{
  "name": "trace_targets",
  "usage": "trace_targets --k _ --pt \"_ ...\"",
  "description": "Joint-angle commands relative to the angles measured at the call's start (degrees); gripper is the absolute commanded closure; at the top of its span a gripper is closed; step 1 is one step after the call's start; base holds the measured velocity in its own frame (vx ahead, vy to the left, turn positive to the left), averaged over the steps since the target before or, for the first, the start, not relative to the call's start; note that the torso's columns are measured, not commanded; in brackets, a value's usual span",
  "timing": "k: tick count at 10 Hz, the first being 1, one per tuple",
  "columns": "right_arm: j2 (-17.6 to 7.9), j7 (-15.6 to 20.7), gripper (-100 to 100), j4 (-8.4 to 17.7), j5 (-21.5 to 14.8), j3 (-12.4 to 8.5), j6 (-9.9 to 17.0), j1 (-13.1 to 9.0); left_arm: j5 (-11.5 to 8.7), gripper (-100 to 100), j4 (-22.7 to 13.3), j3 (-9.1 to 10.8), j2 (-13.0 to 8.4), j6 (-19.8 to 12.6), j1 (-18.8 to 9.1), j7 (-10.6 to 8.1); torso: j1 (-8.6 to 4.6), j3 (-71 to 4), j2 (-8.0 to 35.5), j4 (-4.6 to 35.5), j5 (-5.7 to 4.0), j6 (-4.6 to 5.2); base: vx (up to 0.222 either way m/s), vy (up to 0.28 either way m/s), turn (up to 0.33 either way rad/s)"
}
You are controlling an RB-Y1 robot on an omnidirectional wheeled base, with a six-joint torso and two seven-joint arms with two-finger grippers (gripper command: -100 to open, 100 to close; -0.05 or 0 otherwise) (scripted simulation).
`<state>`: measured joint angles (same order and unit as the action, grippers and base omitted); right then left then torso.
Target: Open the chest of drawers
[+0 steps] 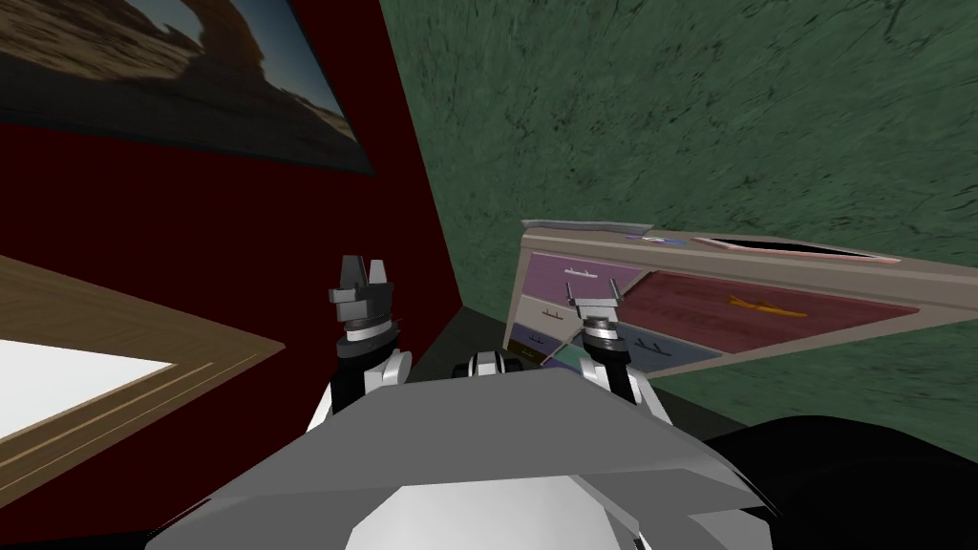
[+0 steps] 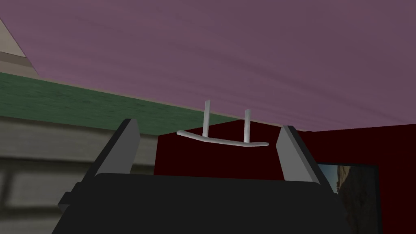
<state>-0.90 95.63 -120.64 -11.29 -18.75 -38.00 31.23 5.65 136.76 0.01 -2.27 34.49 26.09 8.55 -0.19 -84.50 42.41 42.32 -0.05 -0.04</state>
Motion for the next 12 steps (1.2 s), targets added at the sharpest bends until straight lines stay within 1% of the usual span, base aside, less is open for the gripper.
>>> trace_targets --k 1,3,7,8,9,12 --pt "1.18 2.20 -100 -0.94 -0.16 -0.48 3.12 -1.85 0.00 0 0.00 0.00 0.00 0.00 0.00 0.00 0.04 0.03 0.03 0.01 0.00 0.04 -0.082 -0.045 0.157" --pt "1.98 3.62 -100 -1.61 -0.28 -0.80 5.18 -3.18 0.00 0 0.00 0.00 0.00 0.00 0.00 0.00 0.23 -0.04 -0.08 -0.02 0.06 0.05 -0.069 -0.036 0.122" --pt "3.58 6.44 -100 -2.94 -0.52 -1.44 9.30 -5.83 0.00 0 0.00 0.00 0.00 0.00 0.01 0.00 0.16 -0.08 -0.13 -0.04 0.04 0.05 -0.054 -0.036 0.151" --pt "3.32 5.85 -100 -2.93 -0.45 -1.34 8.55 -5.22 0.00 0 0.00 0.00 0.00 0.00 0.01 0.00 0.20 -0.06 -0.12 -0.03 0.05 0.04 -0.023 -0.014 0.033" --pt "2.78 5.03 100 -2.27 -0.40 -1.12 7.24 -4.50 0.00 0 0.00 0.00 0.00 0.00 0.01 0.00 0.25 -0.10 -0.19 -0.05 0.07 0.07 0.040 0.016 -0.206" --pt "1.58 2.91 100 -1.27 -0.22 -0.64 4.15 -2.52 0.00 0 0.01 0.00 0.01 0.01 0.03 0.00 0.37 -0.17 -0.29 -0.14 0.07 -0.08 0.065 0.043 -0.181"
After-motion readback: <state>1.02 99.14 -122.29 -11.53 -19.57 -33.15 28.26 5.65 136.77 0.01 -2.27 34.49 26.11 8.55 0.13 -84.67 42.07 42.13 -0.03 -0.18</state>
